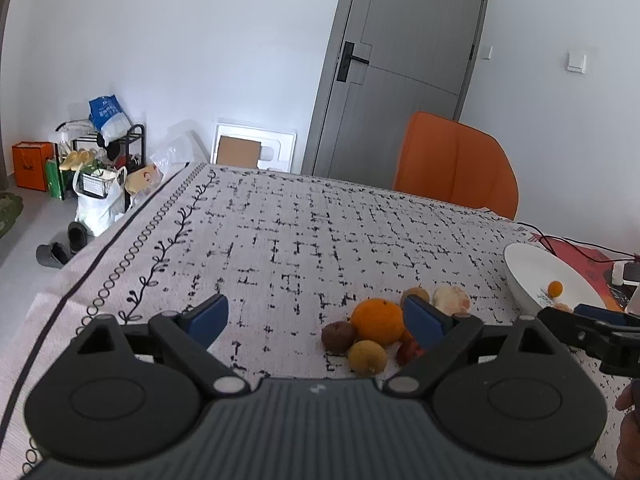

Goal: Organize fruits
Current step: 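Move the right gripper back to the pile and grasp a large orange, then grasp a brown kiwi with the left gripper while the right lifts the orange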

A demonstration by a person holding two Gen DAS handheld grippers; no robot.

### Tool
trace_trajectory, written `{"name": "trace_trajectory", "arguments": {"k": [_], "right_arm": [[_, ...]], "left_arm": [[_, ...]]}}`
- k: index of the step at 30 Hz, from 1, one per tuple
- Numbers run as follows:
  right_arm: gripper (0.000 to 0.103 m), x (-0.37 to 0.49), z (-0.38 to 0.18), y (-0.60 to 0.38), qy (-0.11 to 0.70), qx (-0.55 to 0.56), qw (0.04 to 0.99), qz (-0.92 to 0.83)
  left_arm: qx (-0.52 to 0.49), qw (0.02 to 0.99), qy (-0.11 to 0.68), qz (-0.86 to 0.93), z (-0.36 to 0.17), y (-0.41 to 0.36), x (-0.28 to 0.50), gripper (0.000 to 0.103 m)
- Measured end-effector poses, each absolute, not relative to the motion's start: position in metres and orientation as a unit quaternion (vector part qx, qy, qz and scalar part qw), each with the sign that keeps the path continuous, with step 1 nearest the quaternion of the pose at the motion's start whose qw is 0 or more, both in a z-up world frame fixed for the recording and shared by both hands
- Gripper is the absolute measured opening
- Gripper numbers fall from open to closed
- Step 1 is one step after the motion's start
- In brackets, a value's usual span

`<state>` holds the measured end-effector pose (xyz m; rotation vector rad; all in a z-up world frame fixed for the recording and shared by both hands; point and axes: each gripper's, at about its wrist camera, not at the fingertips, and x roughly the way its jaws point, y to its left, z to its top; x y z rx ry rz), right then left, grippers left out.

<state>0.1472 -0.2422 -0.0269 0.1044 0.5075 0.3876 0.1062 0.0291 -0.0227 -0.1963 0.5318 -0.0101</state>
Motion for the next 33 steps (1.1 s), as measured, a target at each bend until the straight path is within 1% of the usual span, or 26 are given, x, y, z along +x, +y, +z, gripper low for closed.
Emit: {"name": "trace_trajectory", "arguments": {"k": [2,5,7,10,12,13,14,16,18,19,20,21,22,28,33], "right_arm": [[0.101,0.149,-0.028,-0.238,0.253,0.047,0.947,0.194],[0.095,0.152,-0.032,-0.230,0.259,0.042,0.944,0.202],[0.092,0.154,-0.034,-0.224,0.265,0.039,0.941,0.208],[0.088,0.159,-0.041,-0.215,0.274,0.036,0.936,0.220],[0.083,0.162,-0.047,-0.208,0.282,0.036,0.931,0.227],[0.079,0.164,-0.050,-0.205,0.286,0.035,0.930,0.230],[0.076,0.166,-0.053,-0.202,0.290,0.033,0.928,0.232],[0.072,0.168,-0.058,-0.198,0.298,0.035,0.924,0.236],[0.071,0.171,-0.063,-0.197,0.301,0.039,0.921,0.242],[0.062,0.172,-0.065,-0.197,0.303,0.042,0.920,0.246],[0.046,0.172,-0.067,-0.197,0.308,0.046,0.917,0.250],[0.039,0.173,-0.069,-0.197,0.313,0.051,0.913,0.256],[0.034,0.174,-0.069,-0.199,0.315,0.060,0.909,0.266],[0.033,0.168,-0.065,-0.202,0.307,0.059,0.912,0.266],[0.033,0.165,-0.061,-0.209,0.301,0.057,0.917,0.257]], "left_arm": [[-0.099,0.960,0.263,-0.006,-0.026,0.030,0.106,0.093],[-0.103,0.959,0.265,-0.008,-0.029,0.033,0.106,0.090],[-0.104,0.958,0.268,-0.011,-0.030,0.034,0.106,0.086],[-0.104,0.956,0.274,-0.016,-0.036,0.034,0.108,0.082],[-0.099,0.954,0.284,-0.018,-0.041,0.031,0.111,0.077],[-0.099,0.952,0.288,-0.020,-0.043,0.030,0.112,0.074],[-0.100,0.951,0.291,-0.022,-0.045,0.029,0.112,0.072],[-0.104,0.950,0.294,-0.028,-0.048,0.028,0.113,0.069],[-0.105,0.949,0.295,-0.030,-0.049,0.026,0.113,0.069],[-0.104,0.949,0.296,-0.030,-0.050,0.025,0.114,0.068],[-0.104,0.949,0.297,-0.031,-0.050,0.024,0.115,0.067],[-0.104,0.948,0.297,-0.033,-0.050,0.023,0.115,0.066],[-0.104,0.948,0.299,-0.034,-0.051,0.022,0.115,0.063],[-0.109,0.944,0.307,-0.041,-0.055,0.018,0.118,0.056],[-0.109,0.943,0.309,-0.049,-0.054,0.013,0.120,0.054]]}}
